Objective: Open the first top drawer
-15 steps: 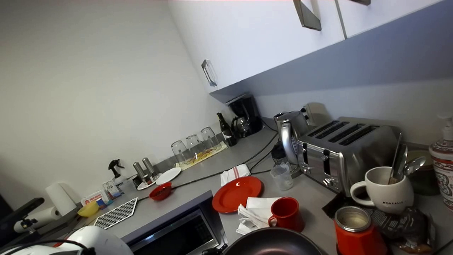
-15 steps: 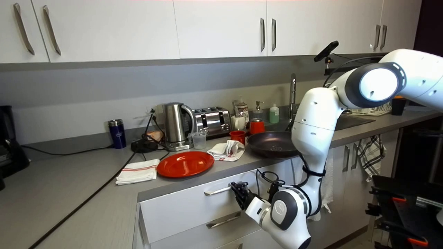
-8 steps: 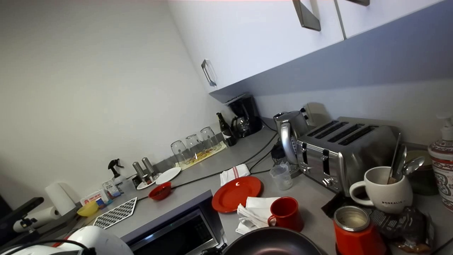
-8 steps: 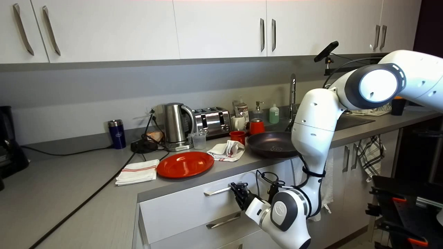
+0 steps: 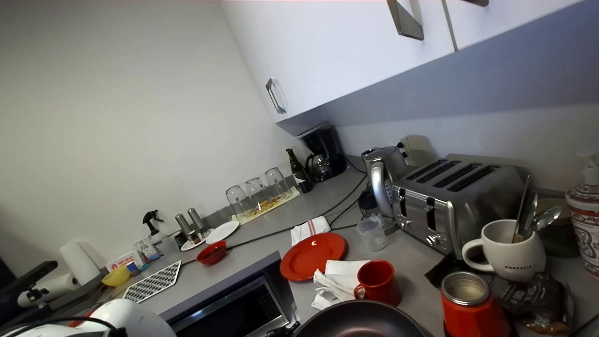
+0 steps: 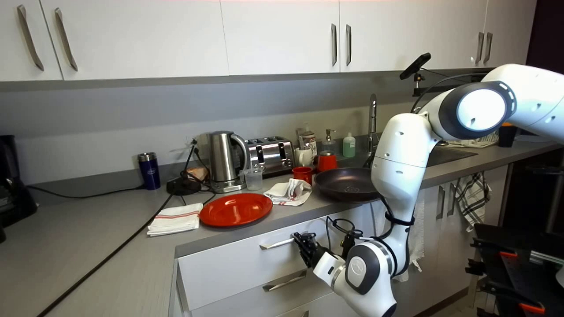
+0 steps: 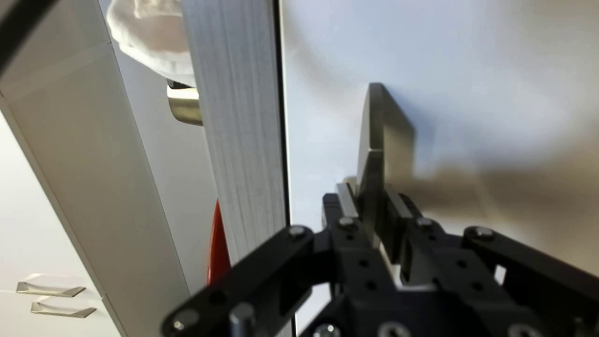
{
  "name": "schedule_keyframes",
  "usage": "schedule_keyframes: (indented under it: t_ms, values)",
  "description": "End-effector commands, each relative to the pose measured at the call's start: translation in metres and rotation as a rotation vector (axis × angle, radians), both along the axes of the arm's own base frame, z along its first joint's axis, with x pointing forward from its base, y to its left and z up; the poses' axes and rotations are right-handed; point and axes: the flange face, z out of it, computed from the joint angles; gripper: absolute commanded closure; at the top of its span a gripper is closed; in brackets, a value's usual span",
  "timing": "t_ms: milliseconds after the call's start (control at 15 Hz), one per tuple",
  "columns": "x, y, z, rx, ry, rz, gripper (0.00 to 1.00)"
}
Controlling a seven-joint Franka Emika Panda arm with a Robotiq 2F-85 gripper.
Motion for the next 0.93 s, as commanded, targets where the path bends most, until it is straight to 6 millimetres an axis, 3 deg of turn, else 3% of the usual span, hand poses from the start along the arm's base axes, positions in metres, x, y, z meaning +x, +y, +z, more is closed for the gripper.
schedule_keyframes:
  t_ms: [0,467,533,867]
  values:
    - [-0.046,0.053,-0.022,-0.015,0.044,0.144,0.94]
    - [-0.048,0.05,-0.023,-0.014,0.039,0.156,0.94]
    - [0.0,-0.002,-0.002,-0.01,-0.004,0.013,0.84]
    - [0.0,-0.002,-0.002,-0.012,-0.005,0.016,0.84]
